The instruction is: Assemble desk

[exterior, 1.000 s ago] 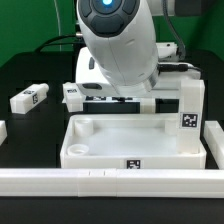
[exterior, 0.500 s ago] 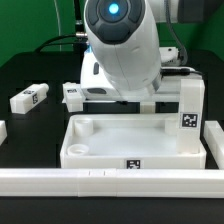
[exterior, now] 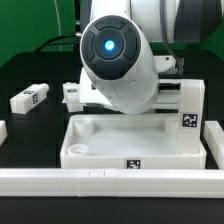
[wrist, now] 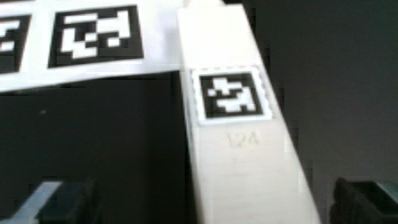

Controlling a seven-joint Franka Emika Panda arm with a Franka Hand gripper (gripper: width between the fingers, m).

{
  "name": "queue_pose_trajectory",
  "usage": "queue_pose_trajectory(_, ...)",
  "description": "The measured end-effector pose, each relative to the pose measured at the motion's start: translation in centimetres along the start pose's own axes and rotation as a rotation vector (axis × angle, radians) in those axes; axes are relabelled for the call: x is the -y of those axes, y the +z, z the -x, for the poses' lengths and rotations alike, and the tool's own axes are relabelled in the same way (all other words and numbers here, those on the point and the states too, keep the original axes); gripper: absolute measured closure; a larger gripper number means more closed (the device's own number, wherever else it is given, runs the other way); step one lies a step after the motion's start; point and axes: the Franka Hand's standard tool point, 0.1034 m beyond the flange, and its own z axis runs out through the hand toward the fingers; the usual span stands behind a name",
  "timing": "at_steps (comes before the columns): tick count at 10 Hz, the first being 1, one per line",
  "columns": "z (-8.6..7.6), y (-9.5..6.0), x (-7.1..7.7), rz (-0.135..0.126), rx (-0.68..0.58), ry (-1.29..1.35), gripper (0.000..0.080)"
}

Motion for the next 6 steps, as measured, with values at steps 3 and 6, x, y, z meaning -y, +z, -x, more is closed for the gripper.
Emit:
queue_pose_trajectory(3, -0.3, -0.04, 0.0, 0.0, -0.013, 0.0, 0.0151)
queue_pose_trajectory(6, -0.37, 0.11, 0.07, 0.001, -0.011, -0.001, 0.0417)
